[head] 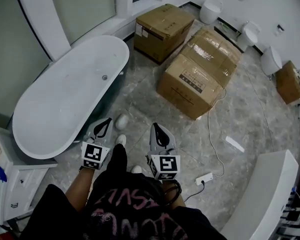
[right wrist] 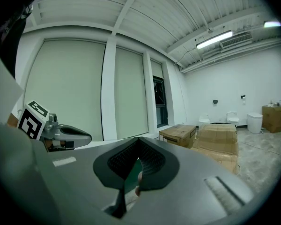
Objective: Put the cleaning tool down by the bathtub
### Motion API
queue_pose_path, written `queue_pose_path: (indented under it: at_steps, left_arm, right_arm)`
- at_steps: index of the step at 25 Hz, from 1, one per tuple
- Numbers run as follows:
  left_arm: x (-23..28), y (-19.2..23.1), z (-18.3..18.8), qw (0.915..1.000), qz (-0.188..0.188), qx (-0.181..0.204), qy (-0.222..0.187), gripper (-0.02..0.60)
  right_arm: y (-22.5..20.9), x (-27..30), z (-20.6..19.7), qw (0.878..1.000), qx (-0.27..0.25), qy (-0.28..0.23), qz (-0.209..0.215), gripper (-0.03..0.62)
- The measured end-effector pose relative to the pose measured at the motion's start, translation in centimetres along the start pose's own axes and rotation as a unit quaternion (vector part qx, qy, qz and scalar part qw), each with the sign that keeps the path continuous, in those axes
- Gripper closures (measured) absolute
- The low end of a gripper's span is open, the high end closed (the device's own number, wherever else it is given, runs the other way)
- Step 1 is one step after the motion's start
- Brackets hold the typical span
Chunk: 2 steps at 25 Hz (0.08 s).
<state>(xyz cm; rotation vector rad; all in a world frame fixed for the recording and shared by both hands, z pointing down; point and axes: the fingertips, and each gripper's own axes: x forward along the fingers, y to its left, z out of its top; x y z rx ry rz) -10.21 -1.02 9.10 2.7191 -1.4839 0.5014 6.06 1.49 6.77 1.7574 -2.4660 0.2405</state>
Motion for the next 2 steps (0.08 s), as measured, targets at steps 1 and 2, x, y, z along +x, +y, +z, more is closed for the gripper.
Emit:
queue_pose_path:
  at_steps: [1,2]
  left_arm:
    - [0.04,0.18,-0.06,1.0000,0.002,-0.003,0.000,0.581]
    - [0.09,0.34,-0.12,1.0000,0.004,-0.006,0.000,0.581]
  right_arm:
    - [0.04,0.11,0.00,1.000,-0.001,0.002,0.000,0.579]
    - [0.07,0.21,0.01,1.000,-0.001,0.004,0.001,0.579]
